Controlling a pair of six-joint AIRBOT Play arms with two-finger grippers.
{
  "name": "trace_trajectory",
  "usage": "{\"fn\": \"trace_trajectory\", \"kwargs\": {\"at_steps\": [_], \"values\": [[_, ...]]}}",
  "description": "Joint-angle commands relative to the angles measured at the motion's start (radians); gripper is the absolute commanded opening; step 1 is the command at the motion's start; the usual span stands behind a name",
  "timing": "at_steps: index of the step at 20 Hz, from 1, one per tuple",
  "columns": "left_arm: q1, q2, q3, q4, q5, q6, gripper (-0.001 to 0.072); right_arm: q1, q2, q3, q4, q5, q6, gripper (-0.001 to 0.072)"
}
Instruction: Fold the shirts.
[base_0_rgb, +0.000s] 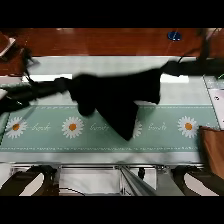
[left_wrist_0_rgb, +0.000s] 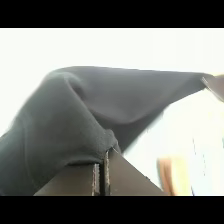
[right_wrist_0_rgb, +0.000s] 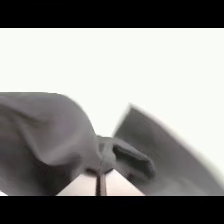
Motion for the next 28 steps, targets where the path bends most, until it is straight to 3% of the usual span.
{"fn": "trace_trajectory", "kwargs": {"at_steps": [1, 4, 7, 10, 12, 16, 19, 24, 28], "values": [[0.140, 0.111, 0.356, -0.007, 0.104, 0.013, 0.0020, -0.027, 0.012, 0.548, -0.187, 0.111, 0.082, 0.0027], [0.245, 0.177, 0.586, 0.005, 0.061, 0.013, 0.0020, -0.027, 0.062, 0.811, -0.227, 0.171, 0.093, 0.0027], [0.329, 0.257, 0.694, 0.092, 0.013, 0.005, 0.0019, -0.027, 0.200, 0.812, -0.324, 0.196, 0.093, 0.0027], [0.374, 0.365, 0.699, 0.219, -0.027, -0.042, 0.0019, -0.027, 0.316, 0.792, -0.443, 0.241, 0.114, 0.0028], [0.375, 0.408, 0.697, 0.275, -0.129, -0.083, 0.0019, -0.027, 0.389, 0.739, -0.460, 0.256, 0.123, 0.0028], [0.375, 0.417, 0.664, 0.282, -0.408, -0.153, 0.0020, -0.027, 0.438, 0.656, -0.460, 0.358, 0.132, 0.0028], [0.373, 0.418, 0.526, 0.274, -0.475, -0.178, 0.0020, -0.027, 0.431, 0.567, -0.457, 0.354, 0.135, 0.0028], [0.293, 0.395, 0.102, 0.254, -0.398, -0.134, 0.0020, -0.027, 0.311, 0.333, -0.350, 0.336, 0.120, 0.0028], [0.101, 0.300, -0.235, 0.256, -0.069, -0.113, 0.0019, -0.027, 0.097, 0.199, -0.262, 0.206, 0.076, 0.0028]]}}
